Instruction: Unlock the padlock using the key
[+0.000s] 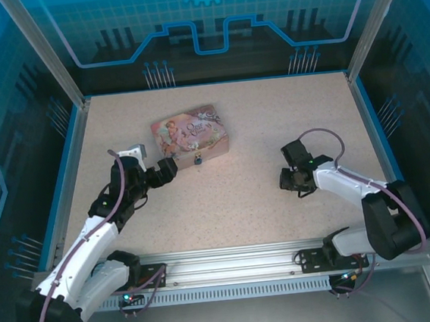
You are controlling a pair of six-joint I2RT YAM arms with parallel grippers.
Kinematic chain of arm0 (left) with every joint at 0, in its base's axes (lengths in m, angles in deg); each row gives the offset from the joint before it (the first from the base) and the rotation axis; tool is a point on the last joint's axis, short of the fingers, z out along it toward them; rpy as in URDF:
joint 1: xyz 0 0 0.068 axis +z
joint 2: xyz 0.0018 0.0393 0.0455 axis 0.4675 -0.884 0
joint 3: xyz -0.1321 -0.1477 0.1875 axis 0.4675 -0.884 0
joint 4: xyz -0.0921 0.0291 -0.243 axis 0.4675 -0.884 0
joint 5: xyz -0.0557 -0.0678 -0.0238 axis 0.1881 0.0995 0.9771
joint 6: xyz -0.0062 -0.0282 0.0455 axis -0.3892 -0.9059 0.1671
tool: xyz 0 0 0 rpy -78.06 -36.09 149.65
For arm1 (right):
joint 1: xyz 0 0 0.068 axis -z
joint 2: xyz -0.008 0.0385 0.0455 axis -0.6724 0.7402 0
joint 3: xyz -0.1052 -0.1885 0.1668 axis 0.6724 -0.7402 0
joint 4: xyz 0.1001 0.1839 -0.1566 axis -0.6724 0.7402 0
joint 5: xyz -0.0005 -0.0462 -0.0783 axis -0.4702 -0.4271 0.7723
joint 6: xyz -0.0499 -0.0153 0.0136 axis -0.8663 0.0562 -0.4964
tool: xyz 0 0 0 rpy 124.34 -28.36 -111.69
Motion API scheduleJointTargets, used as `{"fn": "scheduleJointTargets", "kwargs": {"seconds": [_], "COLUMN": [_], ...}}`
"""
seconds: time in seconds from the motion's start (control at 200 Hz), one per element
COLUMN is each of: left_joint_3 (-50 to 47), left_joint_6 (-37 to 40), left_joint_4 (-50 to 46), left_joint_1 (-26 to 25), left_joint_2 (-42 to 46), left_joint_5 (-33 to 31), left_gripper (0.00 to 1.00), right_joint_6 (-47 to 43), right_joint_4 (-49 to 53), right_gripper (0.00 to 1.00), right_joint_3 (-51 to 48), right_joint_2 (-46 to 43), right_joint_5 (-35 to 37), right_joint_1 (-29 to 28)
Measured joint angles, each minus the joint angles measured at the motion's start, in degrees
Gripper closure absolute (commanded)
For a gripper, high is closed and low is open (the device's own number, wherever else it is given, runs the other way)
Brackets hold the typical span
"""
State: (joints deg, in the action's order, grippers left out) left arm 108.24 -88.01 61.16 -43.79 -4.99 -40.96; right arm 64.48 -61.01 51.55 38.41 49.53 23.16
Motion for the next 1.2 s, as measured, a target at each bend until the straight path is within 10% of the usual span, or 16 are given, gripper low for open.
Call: {"fn": "scheduleJointTargets", "kwargs": {"seconds": [1.201], "left_joint_3": [0.22], "left_joint_6": [0.15], "left_joint_4": [-0.07], "left_joint_1": [0.0], "left_joint_2": [0.0], "left_joint_5": [0.0], "left_gripper": [0.01], "right_joint_6": [-0.37], "right_joint_4": [-2.97], "right_gripper": [1.0], "right_joint_3": [2.38], "right_joint_2": [6.43], "right_joint_5": [-0.98], "right_joint_1": [0.9]}}
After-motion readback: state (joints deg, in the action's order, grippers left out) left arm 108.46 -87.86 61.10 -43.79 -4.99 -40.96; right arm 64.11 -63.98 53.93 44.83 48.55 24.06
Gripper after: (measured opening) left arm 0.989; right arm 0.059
